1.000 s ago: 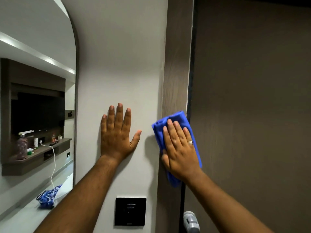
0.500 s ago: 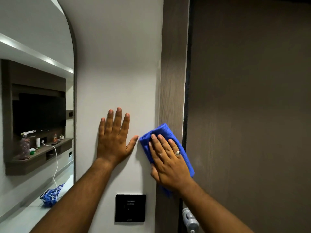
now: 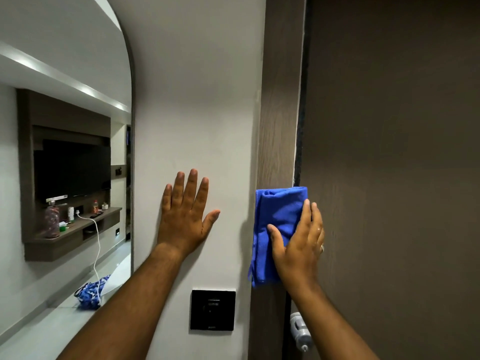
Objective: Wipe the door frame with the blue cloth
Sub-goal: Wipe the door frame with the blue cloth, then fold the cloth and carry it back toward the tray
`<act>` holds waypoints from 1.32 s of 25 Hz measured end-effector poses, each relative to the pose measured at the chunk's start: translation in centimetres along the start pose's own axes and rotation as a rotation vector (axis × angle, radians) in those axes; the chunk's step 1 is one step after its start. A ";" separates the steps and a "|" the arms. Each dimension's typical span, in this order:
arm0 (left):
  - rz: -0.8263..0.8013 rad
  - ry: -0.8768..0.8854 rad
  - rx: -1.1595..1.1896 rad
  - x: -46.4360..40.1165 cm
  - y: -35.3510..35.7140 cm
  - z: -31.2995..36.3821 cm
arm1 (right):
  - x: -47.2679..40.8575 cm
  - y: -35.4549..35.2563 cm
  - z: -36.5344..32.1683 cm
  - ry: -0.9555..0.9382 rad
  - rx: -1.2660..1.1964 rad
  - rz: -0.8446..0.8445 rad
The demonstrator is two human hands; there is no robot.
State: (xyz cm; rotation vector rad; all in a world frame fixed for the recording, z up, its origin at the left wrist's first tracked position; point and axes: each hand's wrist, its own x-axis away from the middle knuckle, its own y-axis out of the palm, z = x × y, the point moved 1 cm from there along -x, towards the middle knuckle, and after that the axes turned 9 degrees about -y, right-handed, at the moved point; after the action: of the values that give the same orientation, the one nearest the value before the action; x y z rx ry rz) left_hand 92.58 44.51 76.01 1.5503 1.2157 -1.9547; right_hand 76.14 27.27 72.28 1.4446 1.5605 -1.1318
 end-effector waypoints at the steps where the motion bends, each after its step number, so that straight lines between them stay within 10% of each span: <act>1: -0.022 -0.015 0.008 0.1 -0.2 0.2 | 0.6 -0.3 0.1 0.052 0.011 -0.040; 7: -0.258 -0.264 0.261 5.5 -2.6 3.8 | 4.4 -2.6 -0.3 0.341 -0.061 -0.300; 11: -0.411 -0.572 0.849 12.7 -5.5 9.5 | 4.0 -6.0 -1.6 0.524 -0.528 -0.289; 16: -0.986 -0.887 1.623 15.9 -9.5 16.8 | 6.3 -14.5 -0.5 0.635 -0.611 -0.257; 33: -1.674 -0.459 1.612 35.4 -23.2 62.9 | 18.9 -63.6 20.1 1.062 -0.045 0.142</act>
State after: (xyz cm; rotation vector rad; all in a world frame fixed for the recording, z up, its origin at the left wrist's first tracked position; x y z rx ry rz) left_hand 26.04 15.27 54.32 -0.5090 0.3180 -4.5263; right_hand 9.71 16.18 55.86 2.2516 2.0566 -0.1723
